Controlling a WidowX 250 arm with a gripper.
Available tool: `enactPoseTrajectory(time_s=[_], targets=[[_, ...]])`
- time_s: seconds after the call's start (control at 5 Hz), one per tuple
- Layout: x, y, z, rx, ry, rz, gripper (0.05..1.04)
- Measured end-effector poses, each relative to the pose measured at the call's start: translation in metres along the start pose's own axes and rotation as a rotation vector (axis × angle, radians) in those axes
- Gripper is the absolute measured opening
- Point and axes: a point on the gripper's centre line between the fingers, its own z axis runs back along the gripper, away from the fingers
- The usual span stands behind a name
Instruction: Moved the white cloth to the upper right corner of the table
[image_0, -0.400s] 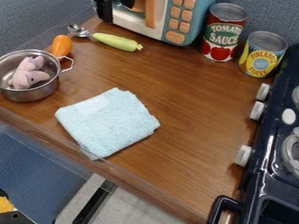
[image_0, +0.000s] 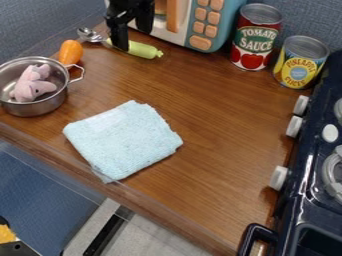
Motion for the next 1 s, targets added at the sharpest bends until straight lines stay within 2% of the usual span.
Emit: enactPoseTrajectory(time_s=[0.2,0.4,0.6,0.8,1.0], targets=[[-0.015,0.017,0.023,-0.05,0.041,0.041,1.0],[-0.034,0.049,0.039,-0.062,0.042,0.053,1.0],[-0.075,0.074,0.049,-0.045,0.074,-0.038,1.0],[-0.092,0.099,0.05,-0.013,0.08,-0.1,1.0],[-0.106,0.122,0.046,0.045,0.094,-0.135,1.0]])
